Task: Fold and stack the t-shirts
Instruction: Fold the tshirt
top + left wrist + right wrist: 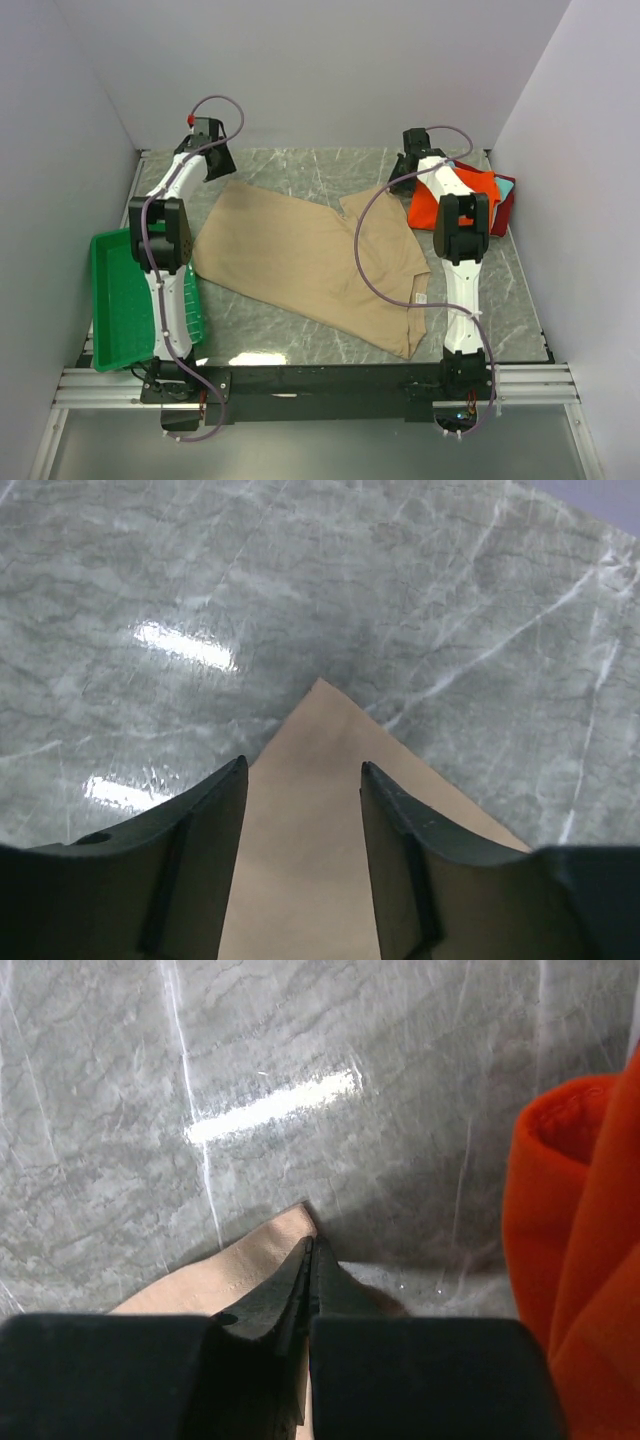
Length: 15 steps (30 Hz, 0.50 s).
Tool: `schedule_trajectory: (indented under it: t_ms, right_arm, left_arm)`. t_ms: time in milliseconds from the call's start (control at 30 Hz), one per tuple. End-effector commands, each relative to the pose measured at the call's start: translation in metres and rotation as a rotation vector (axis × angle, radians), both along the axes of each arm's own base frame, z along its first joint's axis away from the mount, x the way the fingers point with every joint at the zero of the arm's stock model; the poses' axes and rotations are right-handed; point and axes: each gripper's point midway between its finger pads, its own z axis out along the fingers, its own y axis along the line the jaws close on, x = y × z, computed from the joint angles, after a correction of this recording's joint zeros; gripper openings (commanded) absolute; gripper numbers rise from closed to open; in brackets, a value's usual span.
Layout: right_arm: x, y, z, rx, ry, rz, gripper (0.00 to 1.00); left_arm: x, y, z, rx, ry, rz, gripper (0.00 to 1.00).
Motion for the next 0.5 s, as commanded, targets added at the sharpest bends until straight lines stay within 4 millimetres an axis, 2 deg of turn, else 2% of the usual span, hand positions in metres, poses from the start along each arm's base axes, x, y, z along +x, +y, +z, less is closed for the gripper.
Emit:
schedule_trajectory:
  t_ms: [0,100,233,467]
  right_arm:
    - [0.003,0.001,0.039,0.007,-0.072,0.014,0.00]
    - [0.001,0.000,0.046,0.006,-0.077,0.019,0.00]
    - [-0.001,0.001,0.050,0.008,-0.080,0.022,0.00]
    - [-0.005,0.001,0.052,0.006,-0.075,0.030,0.00]
  left_arm:
    - [0.015,0.005,0.004,0.012,-0.027,-0.002,0.54]
    - [0.021,0.003,-0.005,0.011,-0.023,-0.012,0.50]
    - [0.029,0.002,-0.024,0.011,-0.002,-0.025,0.50]
    - [0.038,-0.001,-0.037,-0.005,-0.001,-0.037,0.50]
